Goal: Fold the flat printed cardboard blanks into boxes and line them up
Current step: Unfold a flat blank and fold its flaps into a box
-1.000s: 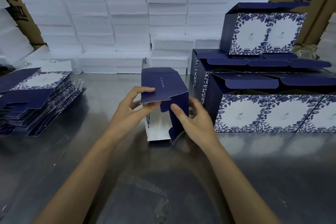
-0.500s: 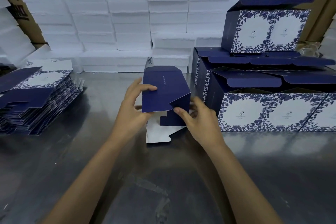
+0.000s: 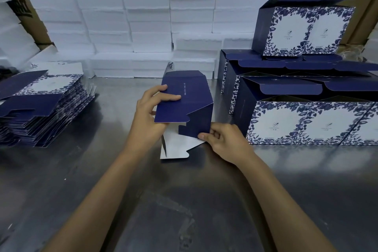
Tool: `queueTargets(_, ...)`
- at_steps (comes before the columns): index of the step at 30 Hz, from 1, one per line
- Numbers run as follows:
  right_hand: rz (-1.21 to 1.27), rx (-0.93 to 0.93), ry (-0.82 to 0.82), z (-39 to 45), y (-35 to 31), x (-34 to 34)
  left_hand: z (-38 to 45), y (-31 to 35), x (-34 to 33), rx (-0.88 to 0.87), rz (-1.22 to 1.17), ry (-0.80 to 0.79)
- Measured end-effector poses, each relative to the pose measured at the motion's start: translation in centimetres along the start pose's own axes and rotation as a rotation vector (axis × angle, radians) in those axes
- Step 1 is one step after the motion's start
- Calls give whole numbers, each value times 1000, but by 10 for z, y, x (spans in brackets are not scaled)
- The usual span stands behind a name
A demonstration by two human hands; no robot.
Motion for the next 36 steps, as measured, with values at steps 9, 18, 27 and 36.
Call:
queueTargets(9,36,40,41,-2,-3,1,1,0,3,16,-17,14)
queueTargets(18,-22,114,115,-4,-22,17,1,1,4,7,-27,18)
queueTargets(27,-7,134,187,-10,-37,33,-1,5,0,6,-77,49)
queueTargets(36,109,128,302,-17,-41,55,-3,5,-8,19,-35,8)
Point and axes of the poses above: each hand's wrist, its own z-axis towards the middle knuckle, its own x-axis out of the back of the hand, y = z × x, the point moved 8 cm from there along z, towards the middle knuckle, and after that the axes turned 1 degree about -x, right-handed, at the moved point
